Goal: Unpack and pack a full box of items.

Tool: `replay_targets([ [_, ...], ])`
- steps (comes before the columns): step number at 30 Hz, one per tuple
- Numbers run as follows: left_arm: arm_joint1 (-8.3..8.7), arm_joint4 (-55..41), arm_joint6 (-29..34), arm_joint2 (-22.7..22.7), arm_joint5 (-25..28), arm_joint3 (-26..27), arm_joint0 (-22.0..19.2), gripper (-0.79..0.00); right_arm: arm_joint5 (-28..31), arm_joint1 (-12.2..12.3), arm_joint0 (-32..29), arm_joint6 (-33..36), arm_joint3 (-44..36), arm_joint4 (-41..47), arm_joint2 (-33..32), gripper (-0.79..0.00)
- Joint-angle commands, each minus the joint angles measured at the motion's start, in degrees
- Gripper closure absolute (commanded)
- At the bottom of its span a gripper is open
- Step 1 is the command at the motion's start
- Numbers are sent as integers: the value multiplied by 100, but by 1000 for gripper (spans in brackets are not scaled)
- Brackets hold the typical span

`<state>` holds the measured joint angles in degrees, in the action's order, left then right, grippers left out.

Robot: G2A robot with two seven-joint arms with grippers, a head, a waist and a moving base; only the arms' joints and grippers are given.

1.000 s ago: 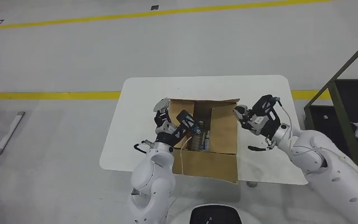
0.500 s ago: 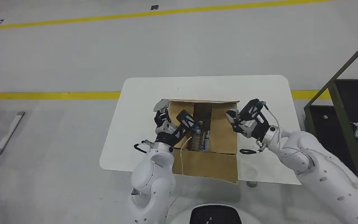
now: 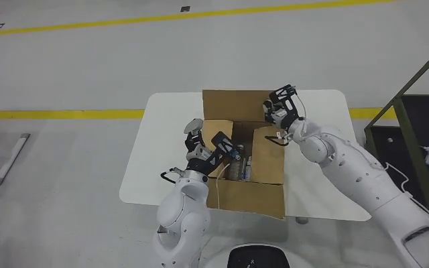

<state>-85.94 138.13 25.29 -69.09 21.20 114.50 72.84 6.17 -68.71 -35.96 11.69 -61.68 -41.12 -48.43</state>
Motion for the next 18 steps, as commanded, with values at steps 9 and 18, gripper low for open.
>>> replay_targets([
  [9, 16, -74, -52, 82, 212, -317, -60, -785, 319, -404, 560, 312, 1117, 410, 403, 0],
  [18, -67, -379, 299, 458, 353, -973, -511, -785, 716, -36, -257, -1113, -62, -389, -497, 0],
])
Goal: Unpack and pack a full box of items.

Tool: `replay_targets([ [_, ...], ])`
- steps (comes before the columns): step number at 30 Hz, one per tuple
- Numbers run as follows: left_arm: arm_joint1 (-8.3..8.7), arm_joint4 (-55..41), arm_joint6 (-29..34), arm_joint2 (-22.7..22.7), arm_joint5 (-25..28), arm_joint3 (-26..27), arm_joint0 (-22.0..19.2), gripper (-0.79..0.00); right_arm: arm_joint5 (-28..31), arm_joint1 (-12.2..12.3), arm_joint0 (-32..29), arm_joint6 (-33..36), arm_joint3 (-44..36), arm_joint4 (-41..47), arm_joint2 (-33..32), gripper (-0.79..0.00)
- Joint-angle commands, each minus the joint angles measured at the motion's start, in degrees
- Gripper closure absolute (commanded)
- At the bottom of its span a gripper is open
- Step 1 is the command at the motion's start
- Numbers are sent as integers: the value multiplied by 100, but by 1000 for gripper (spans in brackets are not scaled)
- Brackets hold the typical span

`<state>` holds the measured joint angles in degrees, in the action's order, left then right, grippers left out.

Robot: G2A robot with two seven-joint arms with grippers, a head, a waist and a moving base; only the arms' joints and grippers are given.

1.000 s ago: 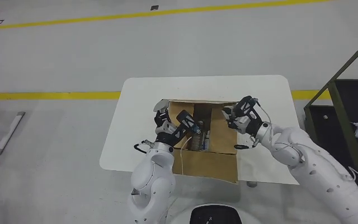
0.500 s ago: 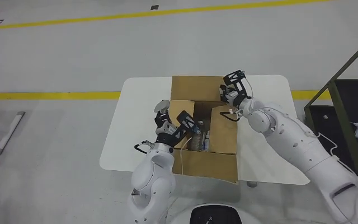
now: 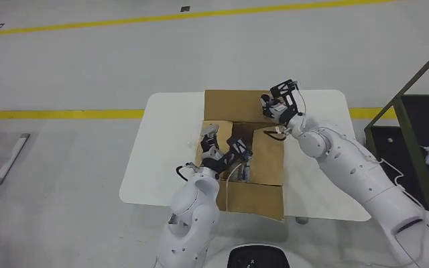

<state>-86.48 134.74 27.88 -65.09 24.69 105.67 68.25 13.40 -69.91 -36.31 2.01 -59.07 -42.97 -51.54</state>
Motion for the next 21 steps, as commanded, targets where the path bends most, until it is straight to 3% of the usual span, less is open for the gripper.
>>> replay_targets([
  [1, -24, -66, 81, 106, -10, -173, -101, -785, -18, 165, -459, -235, -617, -372, -359, 0],
  [6, -82, -236, 355, 276, -53, -561, -289, -785, -161, 509, -1811, -314, -2082, -1015, -1257, 0],
  [12, -87, -255, 384, 290, -48, -589, -308, -785, -300, 688, -3081, -319, -3191, -1275, -1936, 0],
  [21, -79, -105, 369, 325, -130, -676, -271, -785, -316, 718, -3625, -199, -3532, -1309, -2237, 0],
])
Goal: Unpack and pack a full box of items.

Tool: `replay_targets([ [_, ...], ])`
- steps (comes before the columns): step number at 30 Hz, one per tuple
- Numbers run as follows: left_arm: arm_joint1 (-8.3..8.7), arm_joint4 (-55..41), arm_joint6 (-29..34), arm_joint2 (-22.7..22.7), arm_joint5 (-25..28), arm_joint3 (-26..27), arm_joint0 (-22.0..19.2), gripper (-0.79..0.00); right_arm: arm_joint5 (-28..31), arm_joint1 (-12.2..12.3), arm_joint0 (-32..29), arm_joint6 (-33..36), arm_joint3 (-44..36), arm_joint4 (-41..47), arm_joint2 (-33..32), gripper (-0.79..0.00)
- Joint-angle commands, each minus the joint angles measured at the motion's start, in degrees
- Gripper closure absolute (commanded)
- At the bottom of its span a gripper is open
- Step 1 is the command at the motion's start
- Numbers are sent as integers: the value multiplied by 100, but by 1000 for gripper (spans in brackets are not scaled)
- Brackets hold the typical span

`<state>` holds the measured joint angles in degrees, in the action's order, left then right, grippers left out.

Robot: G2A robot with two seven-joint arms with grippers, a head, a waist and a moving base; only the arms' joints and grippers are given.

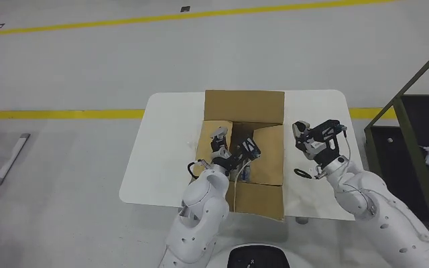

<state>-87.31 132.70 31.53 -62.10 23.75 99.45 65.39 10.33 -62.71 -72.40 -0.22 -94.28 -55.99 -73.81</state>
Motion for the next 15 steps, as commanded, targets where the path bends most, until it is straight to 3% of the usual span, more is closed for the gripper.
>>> replay_targets([
  [1, 4, 230, 77, 68, -34, -138, -6, -785, -13, -4, -34, 38, -29, -16, -20, 0],
  [10, -117, 397, 1080, 284, -251, -867, -384, -785, 70, -21, -110, 191, -82, -51, -98, 0],
  [11, -126, 403, 1125, 292, -289, -911, -396, -708, 83, -22, -111, 213, -80, -59, -109, 0],
  [12, -131, 440, 1171, 297, -312, -954, -412, -388, 95, -23, -111, 231, -85, -68, -115, 0],
  [13, -135, 486, 1176, 314, -327, -981, -429, -274, 107, -26, -106, 258, -85, -71, -117, 0],
  [14, -137, 520, 1163, 322, -324, -1011, -440, 0, 117, -29, -97, 274, -87, -83, -117, 0],
  [15, -140, 546, 1180, 311, -375, -1024, -448, 0, 131, -32, -88, 294, -83, -99, -112, 0],
])
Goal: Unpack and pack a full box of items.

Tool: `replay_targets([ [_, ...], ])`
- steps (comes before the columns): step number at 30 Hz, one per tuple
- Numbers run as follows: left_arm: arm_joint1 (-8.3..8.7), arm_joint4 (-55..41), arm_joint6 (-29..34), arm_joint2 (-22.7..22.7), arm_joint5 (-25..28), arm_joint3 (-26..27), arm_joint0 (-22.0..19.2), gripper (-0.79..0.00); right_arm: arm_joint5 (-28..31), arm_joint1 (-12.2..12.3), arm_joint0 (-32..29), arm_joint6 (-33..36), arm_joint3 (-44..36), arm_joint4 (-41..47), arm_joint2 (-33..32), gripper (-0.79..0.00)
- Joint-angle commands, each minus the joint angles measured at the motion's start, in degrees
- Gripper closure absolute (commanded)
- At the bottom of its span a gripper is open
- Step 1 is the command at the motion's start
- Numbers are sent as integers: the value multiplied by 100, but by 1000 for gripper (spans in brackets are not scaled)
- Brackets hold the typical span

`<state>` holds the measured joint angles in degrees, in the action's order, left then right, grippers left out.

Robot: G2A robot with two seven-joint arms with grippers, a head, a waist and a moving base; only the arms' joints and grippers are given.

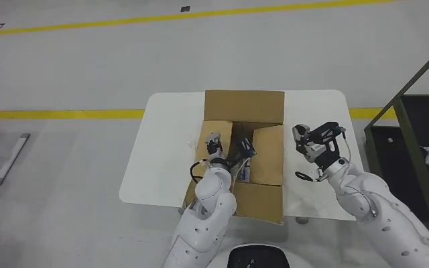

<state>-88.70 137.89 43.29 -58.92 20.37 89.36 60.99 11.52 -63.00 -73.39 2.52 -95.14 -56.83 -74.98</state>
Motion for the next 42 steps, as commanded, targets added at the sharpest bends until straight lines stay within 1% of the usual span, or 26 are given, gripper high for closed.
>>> replay_targets([
  [1, -8, 10, 2, -11, -64, 4, -8, 0, 14, -7, 25, 47, 9, -26, 10, 0],
  [5, -24, -104, 5, -64, -190, 198, 66, 0, 71, -23, 83, 100, 14, -83, 45, 0],
  [9, -7, -124, -269, -162, -342, 325, 180, 0, 115, -42, 138, 121, 42, -92, 77, 0],
  [15, -35, -750, -210, -383, -463, 699, 348, 0, 174, -61, 180, 137, 57, -102, 68, 0],
  [18, -25, -666, -98, -442, -375, 818, 357, 0, 201, -66, 177, 181, 49, -102, 43, 0],
  [19, -22, -607, -52, -471, -389, 849, 353, -502, 207, -68, 178, 192, 45, -97, 35, 0],
  [20, -19, -552, -14, -491, -391, 862, 352, -785, 225, -70, 182, 204, 38, -82, 30, 0],
  [24, -11, -351, 127, -582, -432, 915, 326, -785, 423, -76, 209, 334, 31, -112, 79, 0],
  [27, 13, 45, 119, -618, -452, 912, 301, -785, 560, -86, 261, 460, 75, -141, 163, 0],
  [29, 17, 65, 119, -690, -495, 948, 313, -785, 682, -94, 300, 552, 134, -142, 235, 0],
  [32, 40, 337, 99, -783, -498, 1019, 304, -785, 770, -110, 365, 673, 228, -166, 329, 0],
  [38, 105, 896, 96, -1209, -622, 949, 227, -785, 811, -142, 490, 813, 421, -143, 443, 0],
  [42, 140, 1066, 79, -1516, -678, 834, 176, -785, 810, -160, 536, 833, 483, -139, 485, 0],
])
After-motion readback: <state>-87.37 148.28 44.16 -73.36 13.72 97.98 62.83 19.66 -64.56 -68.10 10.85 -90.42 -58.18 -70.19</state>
